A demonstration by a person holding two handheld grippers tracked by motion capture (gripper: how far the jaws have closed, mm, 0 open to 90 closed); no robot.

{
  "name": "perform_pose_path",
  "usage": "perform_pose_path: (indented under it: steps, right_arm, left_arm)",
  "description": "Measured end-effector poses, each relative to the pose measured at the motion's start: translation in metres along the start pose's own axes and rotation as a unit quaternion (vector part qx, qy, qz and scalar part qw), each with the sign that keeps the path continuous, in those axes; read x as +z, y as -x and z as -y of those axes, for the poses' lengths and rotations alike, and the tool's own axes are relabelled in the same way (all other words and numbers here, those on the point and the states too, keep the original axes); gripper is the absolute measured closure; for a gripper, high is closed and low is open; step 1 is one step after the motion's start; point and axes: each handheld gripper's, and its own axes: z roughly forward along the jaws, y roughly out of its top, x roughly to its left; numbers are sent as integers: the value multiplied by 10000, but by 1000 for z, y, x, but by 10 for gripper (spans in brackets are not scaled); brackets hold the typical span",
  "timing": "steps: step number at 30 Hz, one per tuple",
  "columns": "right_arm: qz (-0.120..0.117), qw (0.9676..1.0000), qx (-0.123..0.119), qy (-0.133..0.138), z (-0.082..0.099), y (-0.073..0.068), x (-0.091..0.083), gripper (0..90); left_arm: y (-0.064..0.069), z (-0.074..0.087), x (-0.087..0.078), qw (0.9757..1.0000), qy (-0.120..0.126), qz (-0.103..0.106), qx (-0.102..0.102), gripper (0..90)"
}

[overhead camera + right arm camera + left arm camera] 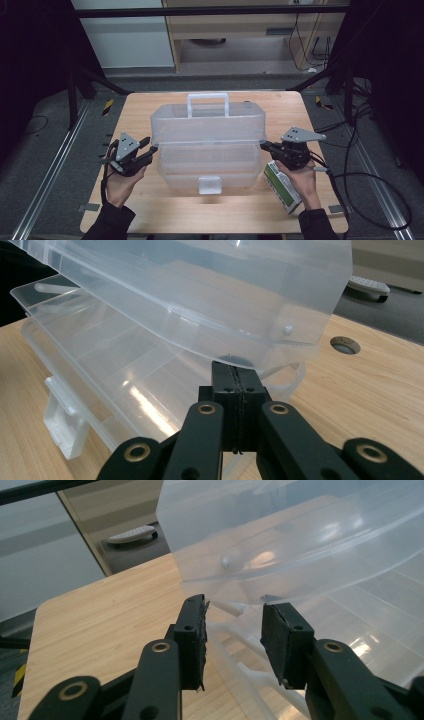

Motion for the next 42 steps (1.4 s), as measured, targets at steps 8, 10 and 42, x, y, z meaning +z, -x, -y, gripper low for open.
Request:
perform_pose_path:
  steps: [8,10,42]
  right_arm:
    - [-5,10000,-11,-15,0,0,0,900]
    - [-8,10000,-10,-15,0,0,0,900]
    - [282,9963,3,-808,9,1,5,750]
  left_arm:
    - [3,-3,4,9999,76,5,90,621]
    - [3,-5,5,9999,118,9,101,625]
    - [5,-11,6,9996,-62,-265,54,701]
